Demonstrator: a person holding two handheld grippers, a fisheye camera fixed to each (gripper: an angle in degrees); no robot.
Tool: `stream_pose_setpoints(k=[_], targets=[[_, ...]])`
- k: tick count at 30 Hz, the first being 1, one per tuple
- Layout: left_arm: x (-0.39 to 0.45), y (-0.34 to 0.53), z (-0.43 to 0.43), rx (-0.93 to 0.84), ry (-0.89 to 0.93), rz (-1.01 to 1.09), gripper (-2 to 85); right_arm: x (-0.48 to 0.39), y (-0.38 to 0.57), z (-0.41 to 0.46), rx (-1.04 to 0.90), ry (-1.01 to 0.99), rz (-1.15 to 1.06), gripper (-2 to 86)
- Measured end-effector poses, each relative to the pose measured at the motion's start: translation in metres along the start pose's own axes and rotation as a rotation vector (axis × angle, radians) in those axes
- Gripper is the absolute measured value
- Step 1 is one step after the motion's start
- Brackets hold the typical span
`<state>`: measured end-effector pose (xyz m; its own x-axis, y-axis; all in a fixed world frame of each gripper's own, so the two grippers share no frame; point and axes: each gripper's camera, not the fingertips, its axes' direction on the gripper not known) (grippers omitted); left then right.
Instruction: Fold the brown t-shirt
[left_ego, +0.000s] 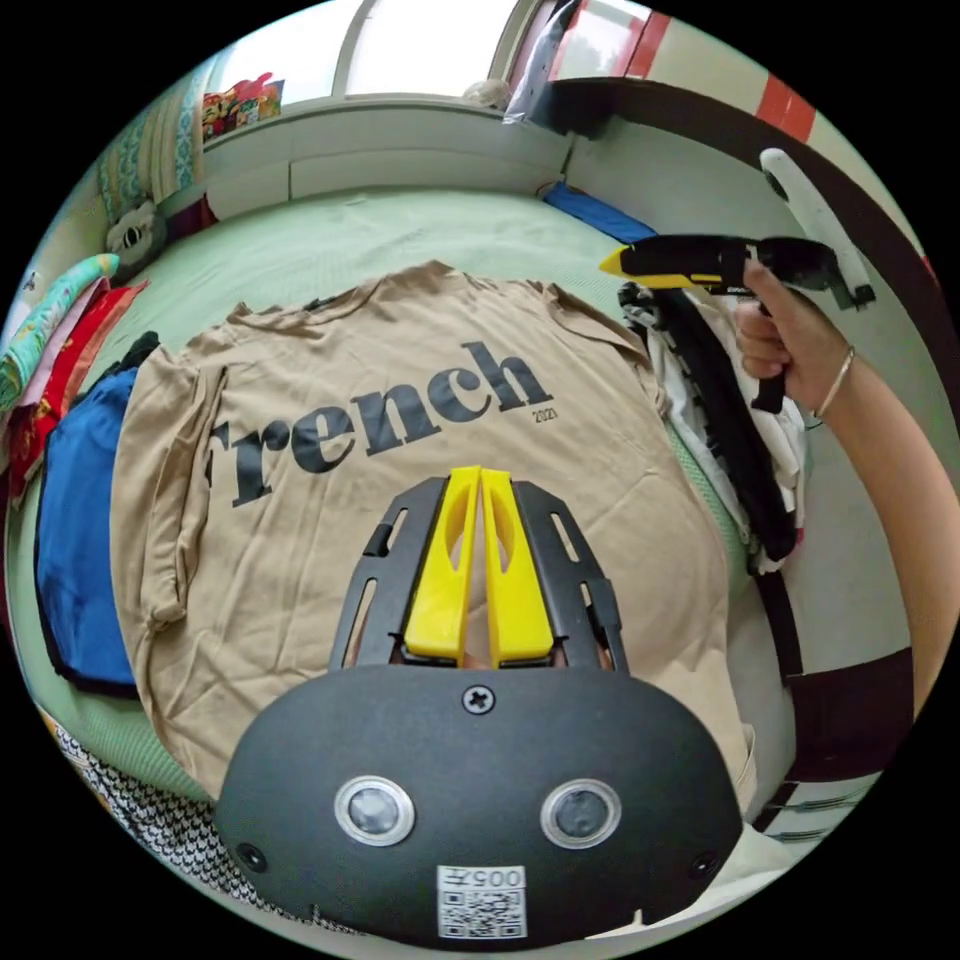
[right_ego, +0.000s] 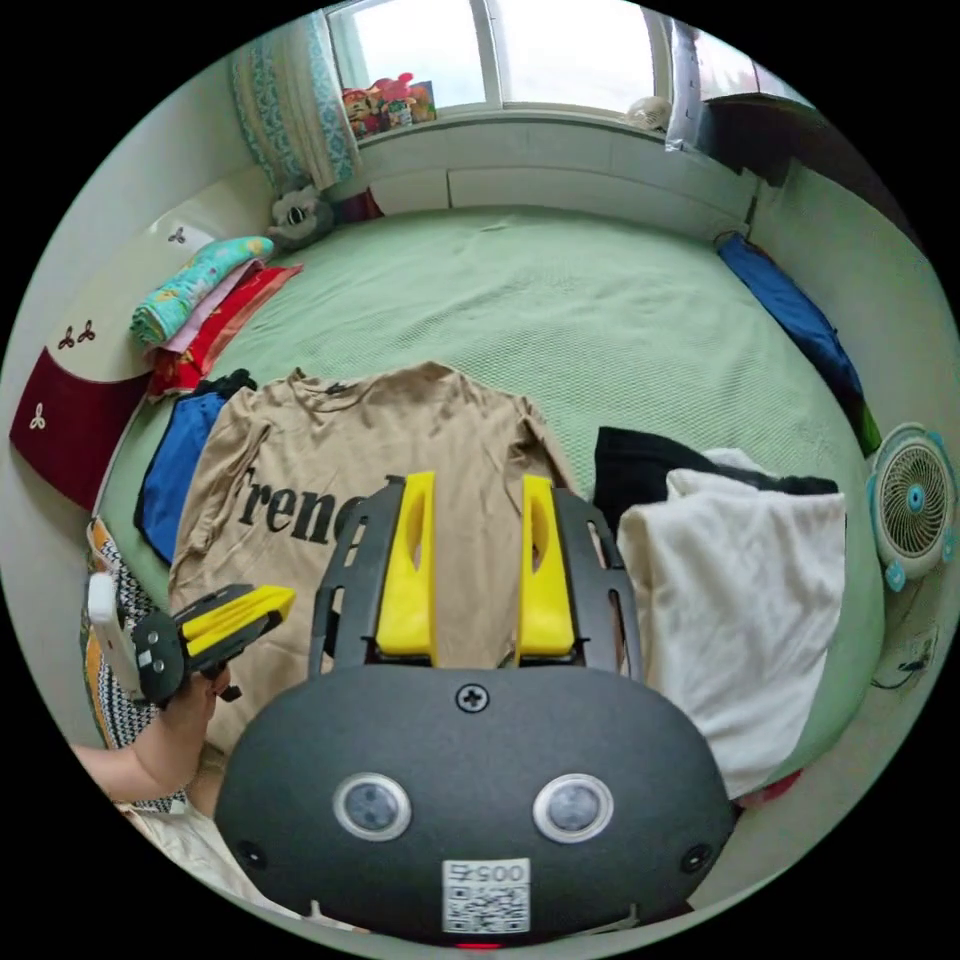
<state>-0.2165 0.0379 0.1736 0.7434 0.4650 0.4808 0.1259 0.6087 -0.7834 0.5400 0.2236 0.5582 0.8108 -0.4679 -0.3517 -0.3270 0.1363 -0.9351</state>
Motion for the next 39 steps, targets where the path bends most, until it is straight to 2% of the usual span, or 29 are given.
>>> stream_pose_setpoints(k=[7,12,15,21,28,32,39], targets=[[-0.007,-0.021,0.021,-0.023,0.045,-0.006,-0.5,-0.02,-0.066,0.063,-0.095,0.102,-0.007,13.7],[-0.014,-0.029,0.034,-0.043,0.043,-0.012,-0.5,-0.024,-0.087,0.103,-0.153,0.231,0.034,9.1],[-0.015,-0.033,0.04,-0.034,0.058,-0.025,-0.6,-0.028,-0.085,0.11,-0.12,0.261,0.062,4.5],[-0.008,-0.04,0.046,-0.018,0.052,0.01,-0.5,-0.055,-0.095,0.089,-0.086,0.321,0.031,4.0],[-0.011,-0.047,0.055,-0.023,0.076,-0.002,-0.5,-0.123,-0.133,0.062,-0.103,0.306,0.007,4.1],[-0.013,-0.05,0.062,-0.041,0.064,-0.004,-0.5,-0.152,-0.16,0.068,-0.177,0.239,0.044,5.3],[-0.025,-0.057,0.064,-0.027,0.102,-0.036,-0.6,-0.124,-0.122,0.033,-0.193,0.099,-0.017,6.8]])
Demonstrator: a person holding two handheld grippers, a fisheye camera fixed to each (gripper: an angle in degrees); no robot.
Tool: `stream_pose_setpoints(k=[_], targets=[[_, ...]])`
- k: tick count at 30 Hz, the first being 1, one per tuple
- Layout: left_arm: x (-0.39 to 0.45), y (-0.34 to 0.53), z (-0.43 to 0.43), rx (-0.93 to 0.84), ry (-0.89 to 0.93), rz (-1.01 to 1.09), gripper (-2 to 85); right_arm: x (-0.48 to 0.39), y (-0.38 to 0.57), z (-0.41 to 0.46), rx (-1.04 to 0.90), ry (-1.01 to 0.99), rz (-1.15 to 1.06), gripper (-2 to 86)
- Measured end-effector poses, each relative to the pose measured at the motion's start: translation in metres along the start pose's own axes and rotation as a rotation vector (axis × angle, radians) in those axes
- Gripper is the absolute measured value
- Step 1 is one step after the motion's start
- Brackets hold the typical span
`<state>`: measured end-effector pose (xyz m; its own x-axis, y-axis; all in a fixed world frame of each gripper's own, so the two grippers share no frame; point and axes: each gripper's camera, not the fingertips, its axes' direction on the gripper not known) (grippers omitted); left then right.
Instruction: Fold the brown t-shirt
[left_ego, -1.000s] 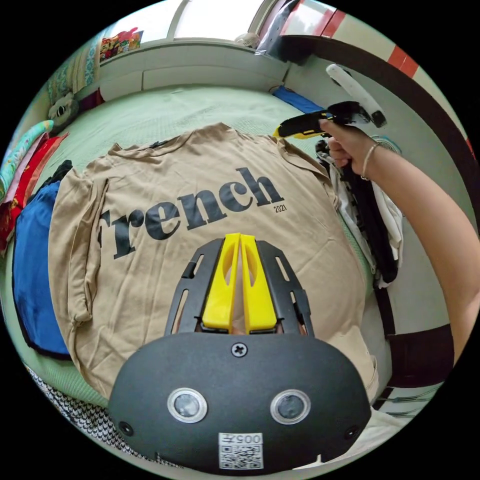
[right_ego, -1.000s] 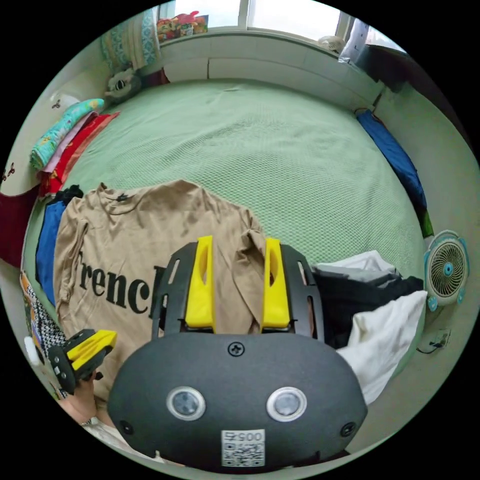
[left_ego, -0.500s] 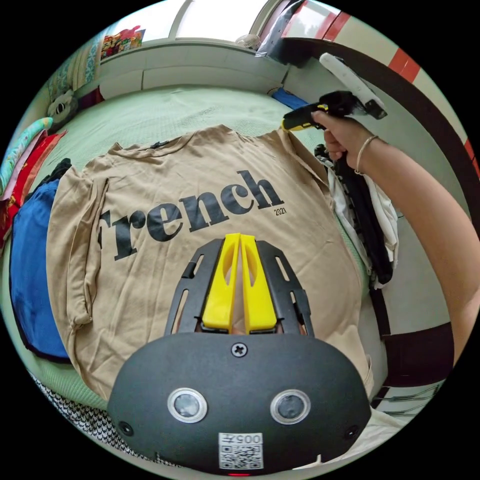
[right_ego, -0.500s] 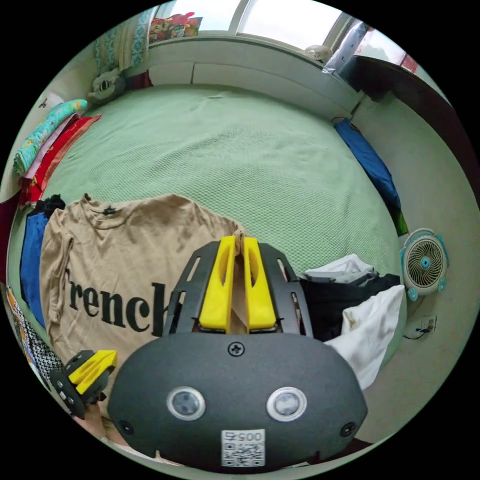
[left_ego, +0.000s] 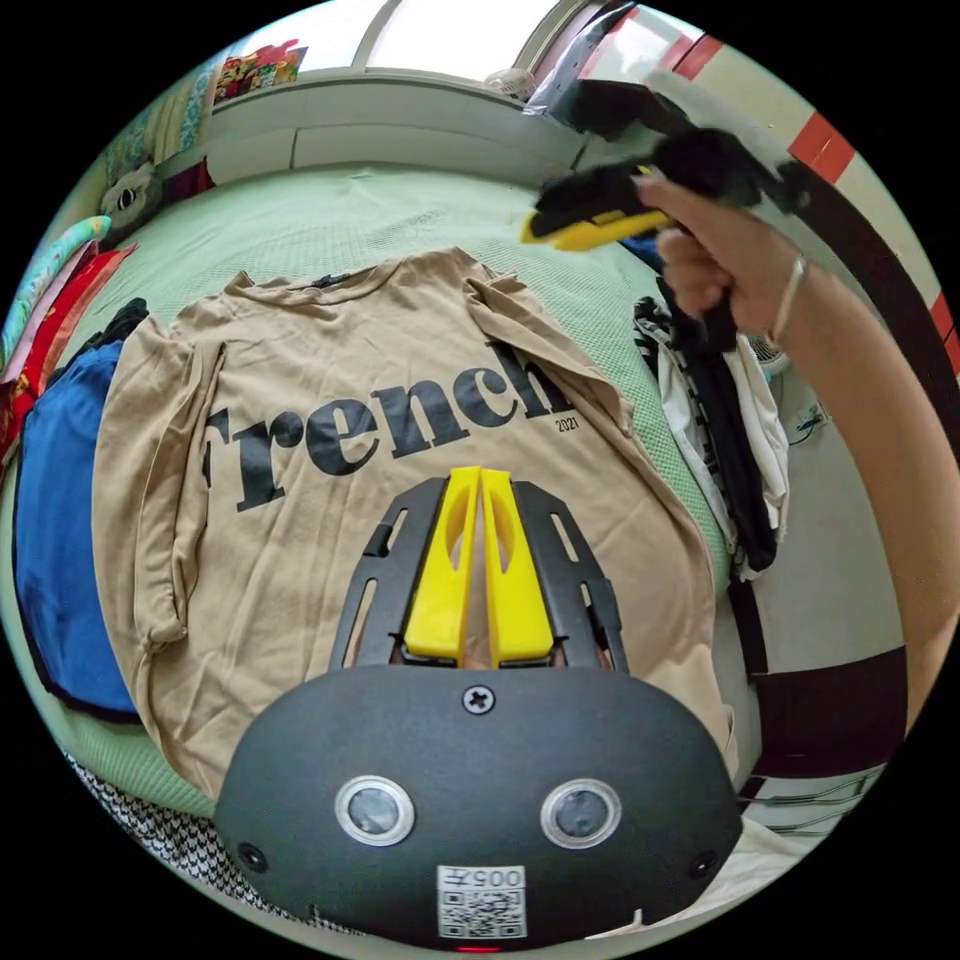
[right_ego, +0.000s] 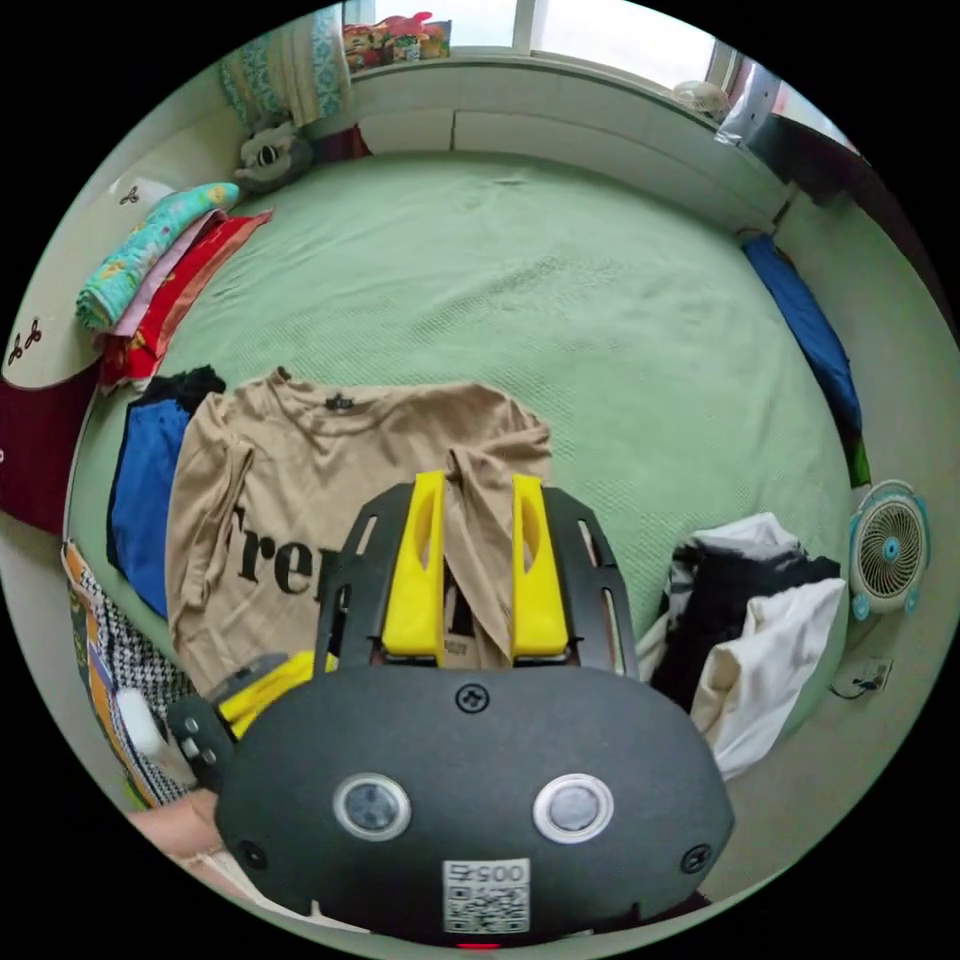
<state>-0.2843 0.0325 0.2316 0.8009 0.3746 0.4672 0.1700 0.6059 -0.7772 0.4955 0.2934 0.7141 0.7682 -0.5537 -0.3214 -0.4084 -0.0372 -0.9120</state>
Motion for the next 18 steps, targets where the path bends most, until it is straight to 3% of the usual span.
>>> stream_pose_setpoints(k=[12,18], targets=[[-0.001,-0.009,0.007,-0.009,0.026,0.007,-0.5,0.094,0.116,0.028,-0.148,-0.241,0.132,7.6],[-0.003,-0.012,0.01,-0.015,0.019,0.003,-0.5,0.076,0.126,0.023,-0.126,-0.135,0.073,3.4]])
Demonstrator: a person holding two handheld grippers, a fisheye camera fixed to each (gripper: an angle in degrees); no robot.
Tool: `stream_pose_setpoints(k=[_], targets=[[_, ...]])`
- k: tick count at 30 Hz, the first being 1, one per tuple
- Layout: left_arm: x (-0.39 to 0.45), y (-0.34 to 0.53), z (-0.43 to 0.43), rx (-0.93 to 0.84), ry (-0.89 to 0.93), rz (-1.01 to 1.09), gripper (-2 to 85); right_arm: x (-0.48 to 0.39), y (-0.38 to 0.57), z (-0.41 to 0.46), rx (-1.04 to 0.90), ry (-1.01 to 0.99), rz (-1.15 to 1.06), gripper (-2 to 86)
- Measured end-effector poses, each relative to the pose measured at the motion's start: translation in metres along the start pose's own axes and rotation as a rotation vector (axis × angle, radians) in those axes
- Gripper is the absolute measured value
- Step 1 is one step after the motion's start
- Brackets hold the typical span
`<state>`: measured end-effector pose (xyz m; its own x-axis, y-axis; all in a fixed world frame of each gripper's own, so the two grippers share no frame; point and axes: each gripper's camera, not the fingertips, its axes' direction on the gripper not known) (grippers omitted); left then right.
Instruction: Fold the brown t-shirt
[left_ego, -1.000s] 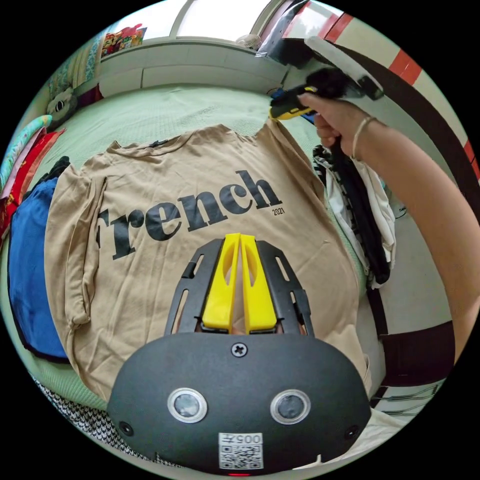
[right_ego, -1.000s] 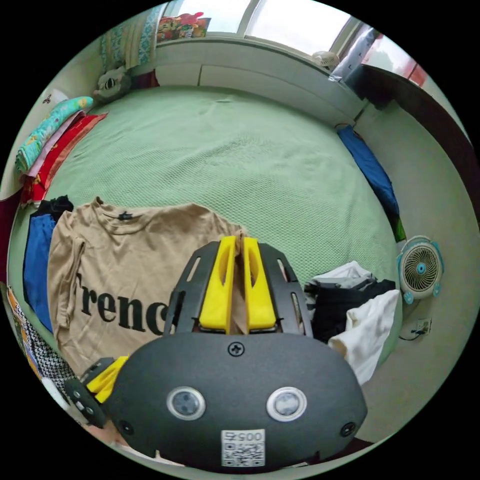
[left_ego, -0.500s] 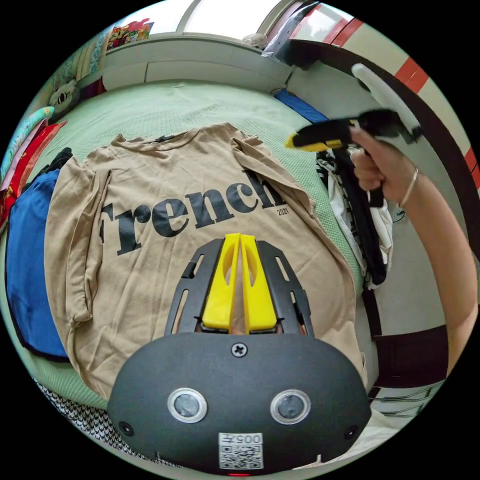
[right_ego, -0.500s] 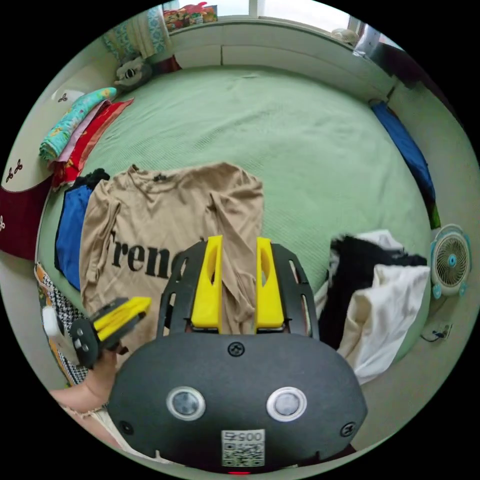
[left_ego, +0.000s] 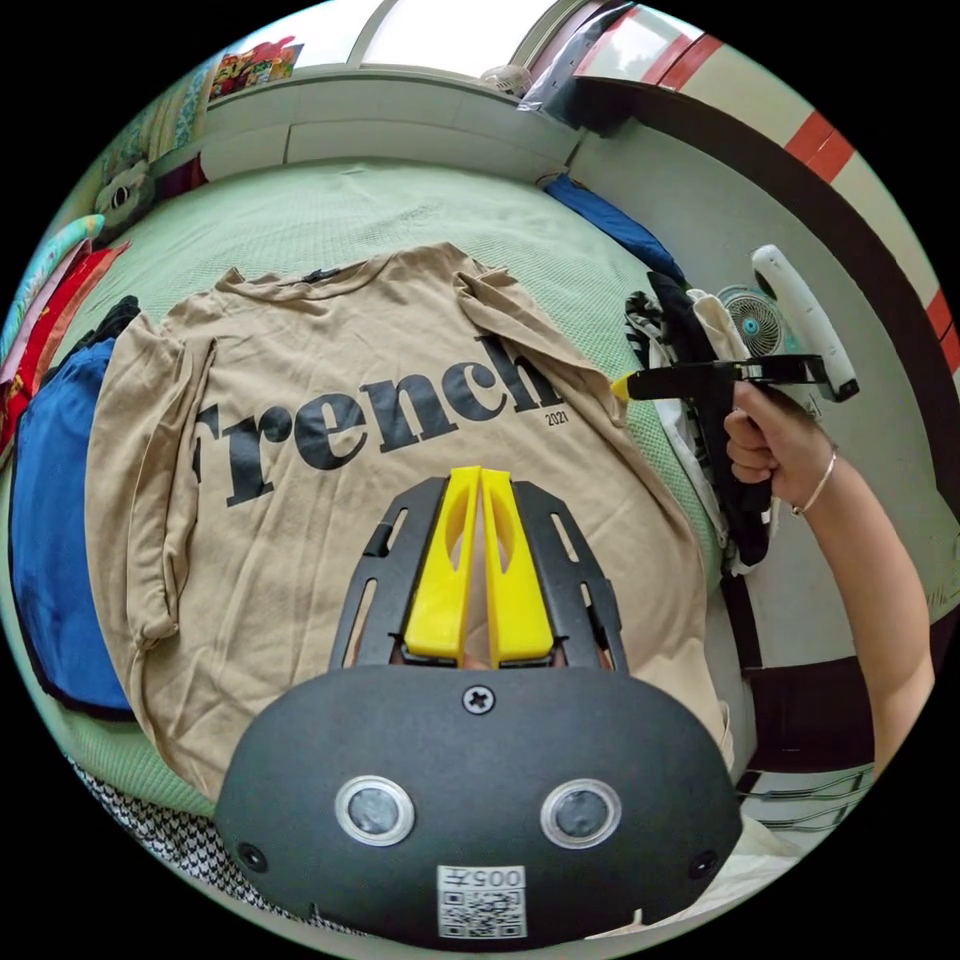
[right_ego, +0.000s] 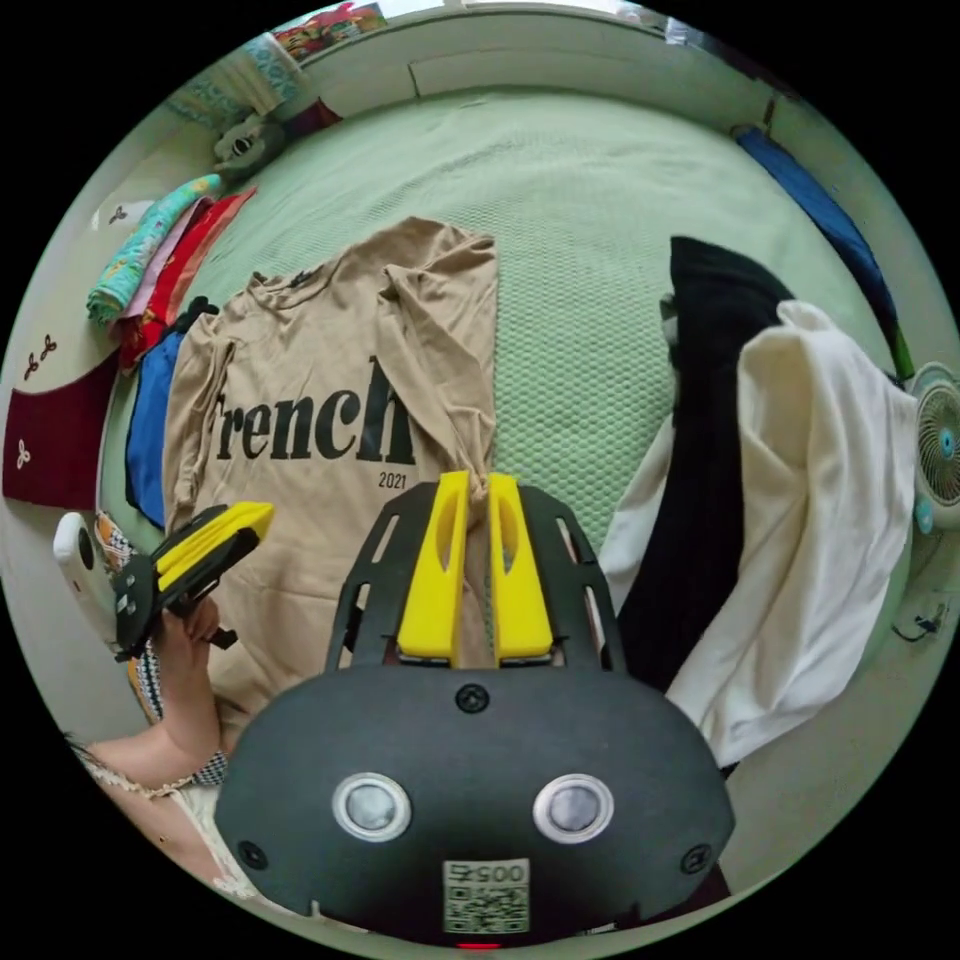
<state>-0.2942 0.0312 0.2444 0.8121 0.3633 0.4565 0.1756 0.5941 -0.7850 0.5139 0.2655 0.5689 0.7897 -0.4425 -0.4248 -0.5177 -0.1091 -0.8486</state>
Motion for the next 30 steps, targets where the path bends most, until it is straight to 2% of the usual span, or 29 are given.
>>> stream_pose_setpoints(k=[4,9,13,15,23,30], targets=[[-0.002,-0.003,0.001,0.0,0.0,0.001,-0.5,-0.021,0.013,-0.022,0.061,0.079,-0.067,1.9],[-0.006,-0.005,0.002,-0.005,0.009,-0.007,-0.5,-0.095,0.05,-0.025,0.146,0.33,-0.327,-0.4],[-0.01,-0.007,0.001,-0.004,0.016,-0.017,-0.5,-0.131,0.075,0.008,0.045,0.319,-0.479,0.7],[-0.012,-0.008,0.0,-0.004,0.019,-0.022,-0.5,-0.13,0.078,0.02,-0.005,0.282,-0.49,3.1],[-0.022,-0.01,-0.002,-0.008,0.029,-0.05,-0.6,-0.098,0.02,0.007,0.143,0.266,-0.344,7.0],[-0.025,-0.01,-0.004,-0.011,0.034,-0.054,-0.6,-0.088,-0.052,0.036,0.17,0.195,-0.21,7.5]])
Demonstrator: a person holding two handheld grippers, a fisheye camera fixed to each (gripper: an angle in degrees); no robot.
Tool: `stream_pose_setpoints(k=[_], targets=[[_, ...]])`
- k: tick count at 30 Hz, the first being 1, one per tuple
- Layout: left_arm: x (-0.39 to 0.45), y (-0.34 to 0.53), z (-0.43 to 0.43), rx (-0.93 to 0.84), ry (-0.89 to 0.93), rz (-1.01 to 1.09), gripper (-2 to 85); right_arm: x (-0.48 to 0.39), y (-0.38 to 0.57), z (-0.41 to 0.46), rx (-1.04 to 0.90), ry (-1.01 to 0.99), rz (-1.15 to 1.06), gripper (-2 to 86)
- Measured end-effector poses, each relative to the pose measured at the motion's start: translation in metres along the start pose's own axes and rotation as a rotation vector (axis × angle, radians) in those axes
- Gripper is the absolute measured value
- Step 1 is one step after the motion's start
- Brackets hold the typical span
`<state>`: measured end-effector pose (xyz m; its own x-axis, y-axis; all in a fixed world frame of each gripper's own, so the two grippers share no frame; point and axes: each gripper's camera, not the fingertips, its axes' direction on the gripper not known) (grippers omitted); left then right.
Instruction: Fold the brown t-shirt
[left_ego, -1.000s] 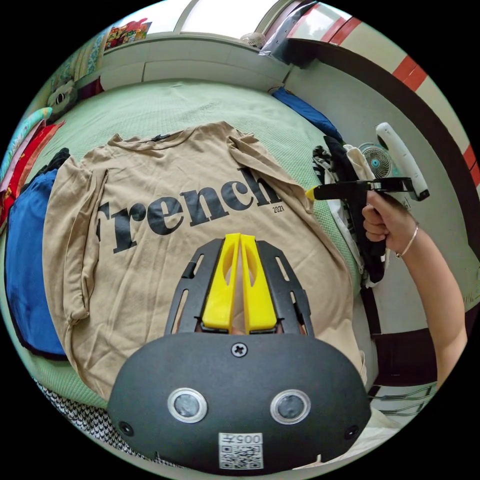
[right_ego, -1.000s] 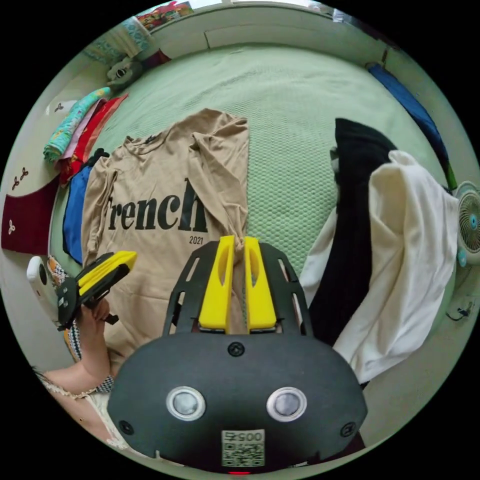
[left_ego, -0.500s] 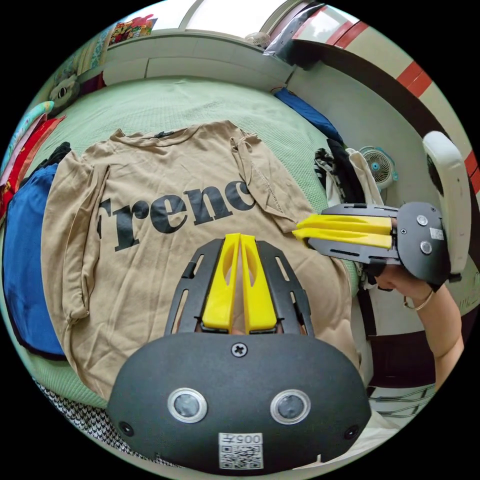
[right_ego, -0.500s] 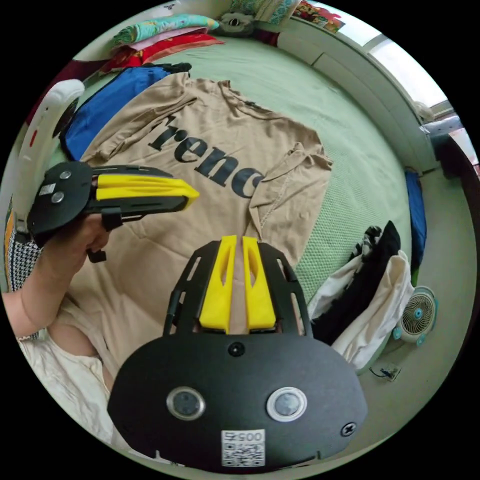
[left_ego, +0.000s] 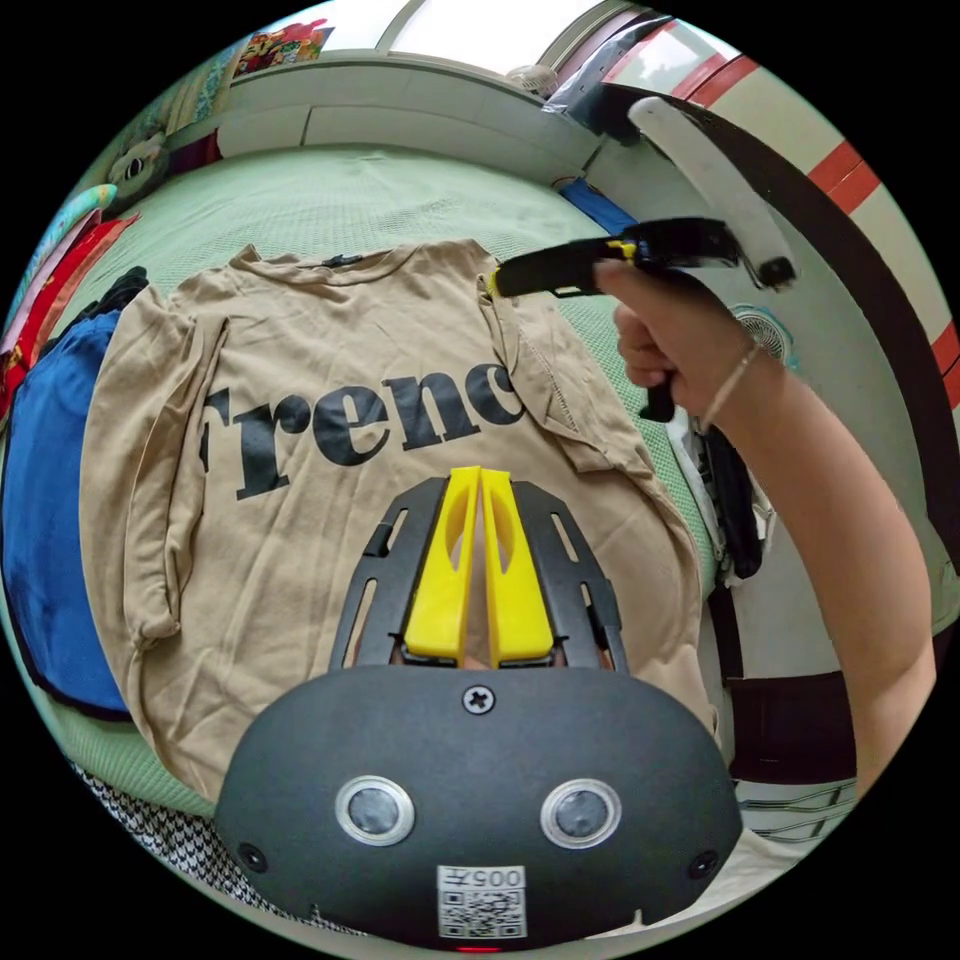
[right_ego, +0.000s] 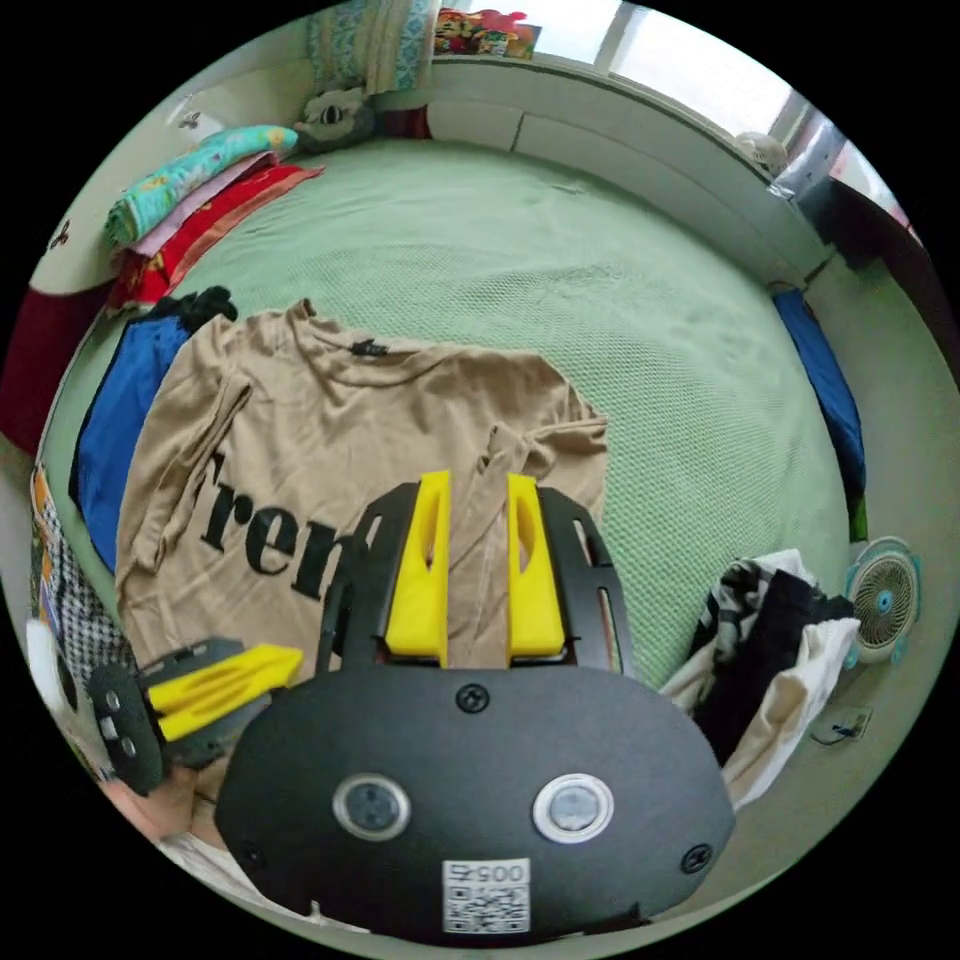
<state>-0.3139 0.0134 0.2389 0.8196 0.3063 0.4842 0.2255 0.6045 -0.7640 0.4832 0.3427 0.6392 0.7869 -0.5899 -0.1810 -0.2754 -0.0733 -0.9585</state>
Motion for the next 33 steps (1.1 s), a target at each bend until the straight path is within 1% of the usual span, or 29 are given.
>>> stream_pose_setpoints(k=[3,6,8,11,13,14,16,20,22,24,25,28,29,31,33], targets=[[-0.001,0.0,-0.001,-0.004,-0.006,0.004,-0.5,0.012,-0.012,0.017,-0.007,-0.089,0.085,3.8],[0.0,-0.001,-0.001,-0.015,0.004,0.013,-0.5,0.013,-0.016,0.034,-0.054,-0.021,0.137,0.0],[0.0,-0.001,-0.002,-0.015,-0.006,0.021,-0.6,0.014,-0.014,0.038,-0.057,-0.028,0.158,-0.4],[-0.002,0.001,-0.004,-0.018,0.0,0.012,-0.6,0.008,-0.007,0.026,0.013,-0.109,0.095,-0.2],[-0.003,0.003,-0.006,-0.018,0.009,0.005,-0.6,0.008,-0.003,0.015,0.049,-0.126,0.077,0.8],[-0.003,0.005,-0.008,-0.016,0.009,0.004,-0.6,0.012,-0.001,0.008,0.071,-0.126,0.07,2.9],[-0.003,0.007,-0.01,-0.016,0.004,0.005,-0.6,0.023,0.002,0.002,0.085,-0.12,0.077,5.7],[-0.002,0.014,-0.014,-0.017,0.008,0.0,-0.5,0.071,0.01,0.009,0.052,-0.021,0.196,8.1],[-0.002,0.017,-0.016,-0.015,0.01,-0.002,-0.5,0.089,0.016,0.021,0.001,0.001,0.247,7.9],[0.0,0.019,-0.017,-0.017,0.013,-0.001,-0.5,0.102,0.025,0.045,-0.101,-0.031,0.272,7.2],[0.001,0.021,-0.018,-0.02,0.012,0.003,-0.5,0.102,0.027,0.049,-0.112,-0.043,0.267,7.0],[0.005,0.026,-0.019,-0.028,0.009,0.01,-0.6,0.099,0.039,0.05,-0.049,-0.054,0.248,2.9],[0.006,0.028,-0.02,-0.03,0.01,0.012,-0.6,0.098,0.042,0.05,-0.042,-0.024,0.245,0.6],[0.008,0.032,-0.021,-0.032,0.004,0.015,-0.6,0.096,0.045,0.05,-0.039,0.01,0.218,-0.5],[0.01,0.036,-0.023,-0.035,0.0,0.017,-0.6,0.105,0.052,0.051,-0.039,0.017,0.251,-0.8]])
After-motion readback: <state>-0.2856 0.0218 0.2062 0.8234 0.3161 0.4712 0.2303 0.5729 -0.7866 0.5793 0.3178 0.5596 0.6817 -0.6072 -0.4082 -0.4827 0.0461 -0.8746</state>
